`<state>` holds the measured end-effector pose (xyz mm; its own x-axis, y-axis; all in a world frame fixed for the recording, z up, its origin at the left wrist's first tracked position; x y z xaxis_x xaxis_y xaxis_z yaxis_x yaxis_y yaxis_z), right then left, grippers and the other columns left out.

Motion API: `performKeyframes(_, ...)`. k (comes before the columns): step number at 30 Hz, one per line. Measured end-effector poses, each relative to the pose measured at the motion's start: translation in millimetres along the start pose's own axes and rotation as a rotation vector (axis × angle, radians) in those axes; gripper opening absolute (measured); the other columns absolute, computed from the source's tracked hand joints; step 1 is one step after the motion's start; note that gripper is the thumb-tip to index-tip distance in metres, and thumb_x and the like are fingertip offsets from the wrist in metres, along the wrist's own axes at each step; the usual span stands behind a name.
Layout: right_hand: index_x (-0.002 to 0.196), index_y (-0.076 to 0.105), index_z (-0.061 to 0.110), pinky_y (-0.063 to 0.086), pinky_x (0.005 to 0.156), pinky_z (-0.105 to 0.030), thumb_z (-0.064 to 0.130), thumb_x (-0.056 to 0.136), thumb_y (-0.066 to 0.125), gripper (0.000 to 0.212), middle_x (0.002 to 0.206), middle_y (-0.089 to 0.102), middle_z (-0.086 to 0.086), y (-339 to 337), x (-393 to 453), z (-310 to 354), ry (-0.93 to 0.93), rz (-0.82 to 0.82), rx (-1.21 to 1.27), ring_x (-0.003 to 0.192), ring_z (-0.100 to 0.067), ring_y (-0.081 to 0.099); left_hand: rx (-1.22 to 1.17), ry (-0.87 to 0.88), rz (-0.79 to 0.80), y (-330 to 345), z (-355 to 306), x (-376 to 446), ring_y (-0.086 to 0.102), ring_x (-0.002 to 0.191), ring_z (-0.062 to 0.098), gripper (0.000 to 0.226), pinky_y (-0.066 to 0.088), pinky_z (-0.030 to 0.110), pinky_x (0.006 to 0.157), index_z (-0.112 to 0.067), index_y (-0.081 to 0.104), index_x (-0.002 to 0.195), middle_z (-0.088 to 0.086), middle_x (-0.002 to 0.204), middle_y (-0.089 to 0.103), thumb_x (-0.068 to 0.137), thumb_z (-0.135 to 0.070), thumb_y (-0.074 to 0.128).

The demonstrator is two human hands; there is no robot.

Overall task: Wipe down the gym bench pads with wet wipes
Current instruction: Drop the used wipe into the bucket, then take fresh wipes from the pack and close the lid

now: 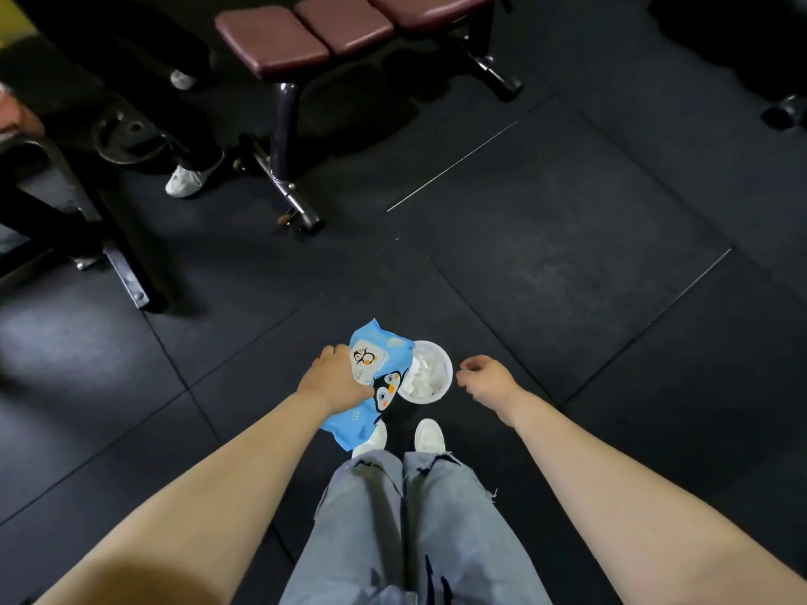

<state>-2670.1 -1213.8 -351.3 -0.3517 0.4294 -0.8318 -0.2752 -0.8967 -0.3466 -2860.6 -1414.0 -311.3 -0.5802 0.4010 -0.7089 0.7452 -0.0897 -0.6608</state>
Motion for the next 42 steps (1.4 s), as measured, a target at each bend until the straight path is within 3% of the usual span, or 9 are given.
performKeyframes(5, 0.123, 0.056, 0.018, 0.056, 0.091, -0.039, 0.021, 0.088, 0.061, 0.036, 0.106, 0.064, -0.001, 5.9, -22.7, 22.7, -0.015, -0.072, 0.198, 0.095, -0.021, 0.064, 0.030, 0.181, 0.009, -28.9, -43.7, 1.2, 0.053, 0.104, 0.022, 0.061, 0.045, 0.033, 0.078, -0.019, 0.046, 0.129, 0.003, 0.119, 0.045, 0.076, -0.034, 0.073)
performKeyframes(8, 0.140, 0.042, 0.015, 0.058, 0.084, -0.035, 0.035, 0.093, 0.061, 0.055, 0.116, 0.062, -0.006, 9.9, -42.6, 24.0, -0.001, -0.085, 0.351, 0.095, -0.018, 0.066, 0.052, 0.306, 0.030, -42.4, -78.6, -8.7, 0.055, 0.100, 0.020, 0.057, 0.043, 0.030, 0.074, -0.021, 0.048, 0.127, 0.003, 0.119, 0.047, 0.077, -0.034, 0.072)
performKeyframes(11, 0.138, 0.042, 0.013, 0.060, 0.075, -0.032, 0.053, 0.087, 0.064, 0.069, 0.121, 0.063, -0.006, 13.0, -60.8, 14.1, 0.010, -0.080, 0.551, 0.097, -0.019, 0.069, 0.073, 0.411, 0.056, -47.8, -116.1, -23.4, 0.057, 0.097, 0.019, 0.055, 0.043, 0.029, 0.074, -0.024, 0.051, 0.126, 0.000, 0.116, 0.049, 0.077, -0.036, 0.072)
performKeyframes(16, 0.122, 0.059, 0.021, 0.060, 0.075, -0.033, 0.056, 0.087, 0.063, 0.049, 0.112, 0.070, -0.001, -15.1, -106.2, -13.7, -0.043, -0.205, 0.849, 0.098, -0.019, 0.071, 0.109, 0.599, 0.151, -37.5, -179.8, -58.0, 0.057, 0.097, 0.013, 0.055, 0.043, 0.028, 0.075, -0.030, 0.053, 0.125, -0.005, 0.116, 0.052, 0.075, -0.038, 0.074)
performKeyframes(22, 0.116, 0.065, 0.023, 0.058, 0.086, -0.044, 0.037, 0.092, 0.066, 0.028, 0.106, 0.075, 0.001, -50.3, -170.7, -63.7, -0.137, -0.343, 1.138, 0.097, -0.019, 0.072, 0.094, 0.741, 0.359, 7.3, -247.2, -122.8, 0.062, 0.099, 0.009, 0.048, 0.056, 0.038, 0.089, -0.032, 0.054, 0.119, -0.010, 0.113, 0.061, 0.076, -0.036, 0.076)
performKeyframes(26, 0.109, 0.066, 0.021, 0.059, 0.083, -0.046, 0.028, 0.094, 0.065, 0.017, 0.100, 0.076, 0.001, -78.6, -214.2, -110.7, -0.141, -0.519, 1.187, 0.091, -0.019, 0.074, 0.112, 0.817, 0.428, 43.6, -285.3, -172.6, 0.062, 0.099, 0.010, 0.047, 0.056, 0.036, 0.088, -0.027, 0.053, 0.119, -0.007, 0.113, 0.059, 0.080, -0.032, 0.078)
performKeyframes(33, 0.106, 0.064, 0.020, 0.060, 0.082, -0.048, 0.022, 0.094, 0.063, 0.012, 0.096, 0.076, 0.000, -125.4, -271.7, -192.6, -0.137, -0.650, 1.161, 0.086, -0.018, 0.074, 0.238, 0.879, 0.318, 109.2, -337.7, -236.0, 0.062, 0.090, 0.008, 0.049, 0.056, 0.034, 0.079, -0.025, 0.054, 0.115, -0.010, 0.107, 0.060, 0.079, -0.054, 0.070)
performKeyframes(37, 0.104, 0.066, 0.015, 0.056, 0.084, -0.057, 0.024, 0.091, 0.064, 0.016, 0.096, 0.075, -0.006, -152.8, -295.4, -239.5, -0.150, -0.647, 1.139, 0.090, -0.025, 0.073, 0.115, 0.838, 0.369, 139.7, -358.6, -266.7, 0.064, 0.091, 0.013, 0.027, 0.053, 0.037, 0.082, -0.023, 0.063, 0.108, -0.005, 0.101, 0.066, 0.094, -0.042, 0.049)
performKeyframes(42, 0.108, 0.065, 0.013, 0.053, 0.092, -0.057, 0.027, 0.090, 0.066, 0.023, 0.102, 0.074, -0.009, -180.5, -315.8, -281.8, -0.217, -0.627, 1.156, 0.096, -0.029, 0.072, -0.127, 0.776, 0.368, 161.2, -367.7, -278.5, 0.060, 0.080, 0.016, 0.027, 0.047, 0.033, 0.073, -0.008, 0.068, 0.099, 0.012, 0.100, 0.071, 0.091, -0.026, 0.050)
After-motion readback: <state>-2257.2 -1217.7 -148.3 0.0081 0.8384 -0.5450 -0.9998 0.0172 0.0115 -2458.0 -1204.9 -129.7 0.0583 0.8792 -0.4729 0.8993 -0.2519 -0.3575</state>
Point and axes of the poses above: each hand's wrist, its own x-axis towards the middle knuckle, its own y-axis out of the palm, z = x × y, the point moved 10 cm from there along x, towards the middle knuckle
